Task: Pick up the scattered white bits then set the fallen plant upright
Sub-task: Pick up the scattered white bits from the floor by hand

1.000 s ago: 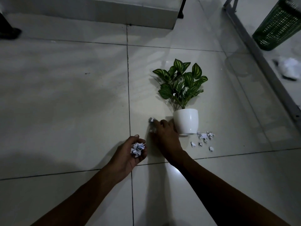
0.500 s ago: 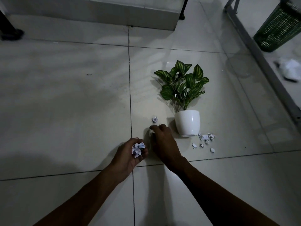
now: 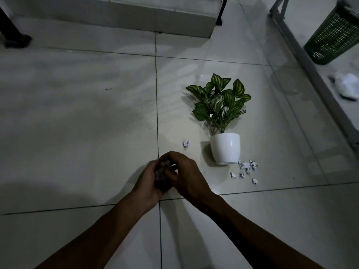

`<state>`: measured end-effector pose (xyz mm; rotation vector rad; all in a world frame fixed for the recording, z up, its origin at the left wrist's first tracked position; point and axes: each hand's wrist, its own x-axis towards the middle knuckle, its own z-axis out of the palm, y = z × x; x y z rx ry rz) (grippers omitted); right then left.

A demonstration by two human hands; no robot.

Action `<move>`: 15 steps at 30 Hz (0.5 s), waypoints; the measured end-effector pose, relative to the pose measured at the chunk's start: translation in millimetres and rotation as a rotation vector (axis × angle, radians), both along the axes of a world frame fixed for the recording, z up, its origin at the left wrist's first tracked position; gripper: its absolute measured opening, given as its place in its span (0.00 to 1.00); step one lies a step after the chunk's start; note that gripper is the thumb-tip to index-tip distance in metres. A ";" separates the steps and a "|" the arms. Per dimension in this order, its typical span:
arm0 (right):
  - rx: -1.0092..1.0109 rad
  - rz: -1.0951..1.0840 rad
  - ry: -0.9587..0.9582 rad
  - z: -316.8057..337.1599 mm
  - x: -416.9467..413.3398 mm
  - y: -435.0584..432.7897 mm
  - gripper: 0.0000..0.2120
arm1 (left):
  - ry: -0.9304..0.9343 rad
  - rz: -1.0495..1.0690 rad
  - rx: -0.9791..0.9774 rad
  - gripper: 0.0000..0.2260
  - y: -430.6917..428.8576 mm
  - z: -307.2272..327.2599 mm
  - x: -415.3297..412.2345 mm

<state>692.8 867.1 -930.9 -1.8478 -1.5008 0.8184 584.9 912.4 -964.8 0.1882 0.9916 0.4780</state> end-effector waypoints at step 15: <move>-0.054 -0.061 -0.461 -32.8 54.0 26.9 0.23 | -0.014 0.012 -0.026 0.07 3.5 -1.9 -1.9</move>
